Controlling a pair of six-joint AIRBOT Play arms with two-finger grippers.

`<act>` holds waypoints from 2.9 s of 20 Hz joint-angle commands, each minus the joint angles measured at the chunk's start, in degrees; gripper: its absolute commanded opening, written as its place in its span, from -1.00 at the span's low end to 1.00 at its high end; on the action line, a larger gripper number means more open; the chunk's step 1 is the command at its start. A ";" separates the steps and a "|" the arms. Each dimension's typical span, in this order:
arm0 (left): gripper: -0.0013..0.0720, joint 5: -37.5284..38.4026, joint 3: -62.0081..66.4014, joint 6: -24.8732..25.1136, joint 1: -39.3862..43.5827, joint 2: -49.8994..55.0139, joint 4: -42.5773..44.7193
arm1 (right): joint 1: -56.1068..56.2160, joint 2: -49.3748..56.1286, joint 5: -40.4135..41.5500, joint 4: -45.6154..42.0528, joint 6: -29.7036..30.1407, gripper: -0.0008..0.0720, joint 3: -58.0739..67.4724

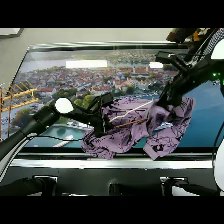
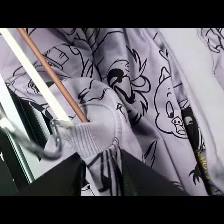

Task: Fold the clothes and pants, and hang the long-sleeved shirts on hangers.

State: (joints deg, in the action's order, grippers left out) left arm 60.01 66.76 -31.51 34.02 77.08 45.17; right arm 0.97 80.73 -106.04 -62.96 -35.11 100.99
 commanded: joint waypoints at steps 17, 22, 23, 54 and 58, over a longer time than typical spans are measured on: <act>0.71 -1.14 -7.02 -65.22 -12.81 -9.05 4.59 | 0.04 -3.13 3.10 -3.54 -12.35 -0.86 -0.52; 0.71 -21.79 -6.78 -83.62 13.03 -4.07 17.07 | 0.04 -3.13 2.89 -3.54 -13.99 -0.86 -0.52; 0.71 -22.86 -6.12 -86.47 15.47 -2.10 19.37 | 0.04 -3.13 2.89 -3.54 -14.32 -0.86 -0.52; 0.08 -15.19 5.51 -78.75 -2.89 12.02 18.99 | 0.04 -2.03 7.06 0.96 -23.80 -0.86 -0.55; 0.36 -8.83 6.71 -78.25 -1.99 4.52 25.16 | 0.04 -2.03 7.04 0.79 -30.34 -0.86 -0.55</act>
State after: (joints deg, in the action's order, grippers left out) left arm 47.37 72.88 -110.32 31.64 85.80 66.83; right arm 0.99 78.59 -99.33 -62.28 -60.93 100.47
